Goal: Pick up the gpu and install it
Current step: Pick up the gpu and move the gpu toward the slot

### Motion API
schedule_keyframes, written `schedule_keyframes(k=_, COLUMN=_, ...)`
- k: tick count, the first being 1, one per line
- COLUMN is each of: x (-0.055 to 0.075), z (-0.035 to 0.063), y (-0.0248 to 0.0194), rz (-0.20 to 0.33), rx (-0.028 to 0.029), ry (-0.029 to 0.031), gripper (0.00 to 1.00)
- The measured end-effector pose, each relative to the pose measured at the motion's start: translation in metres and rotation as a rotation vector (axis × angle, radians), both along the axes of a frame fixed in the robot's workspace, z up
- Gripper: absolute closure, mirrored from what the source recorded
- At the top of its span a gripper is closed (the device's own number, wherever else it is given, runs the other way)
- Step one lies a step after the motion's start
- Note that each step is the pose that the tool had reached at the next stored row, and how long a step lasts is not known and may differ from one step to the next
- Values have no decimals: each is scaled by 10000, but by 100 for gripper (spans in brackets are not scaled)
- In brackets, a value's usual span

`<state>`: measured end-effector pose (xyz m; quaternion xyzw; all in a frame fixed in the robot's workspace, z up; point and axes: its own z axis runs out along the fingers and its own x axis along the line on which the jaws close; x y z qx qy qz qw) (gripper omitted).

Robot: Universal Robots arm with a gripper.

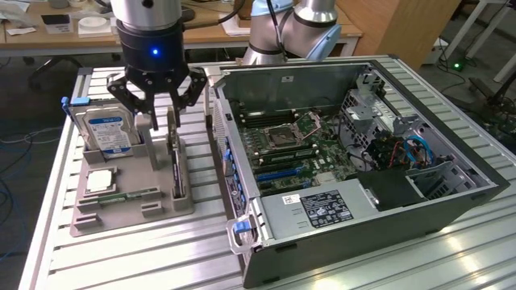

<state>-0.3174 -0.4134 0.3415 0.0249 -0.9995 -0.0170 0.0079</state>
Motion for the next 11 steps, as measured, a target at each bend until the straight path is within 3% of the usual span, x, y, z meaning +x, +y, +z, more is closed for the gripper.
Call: schedule_keyframes(k=11, x=0, z=-102, y=-13, rz=0, rx=-2, ry=0, gripper=58)
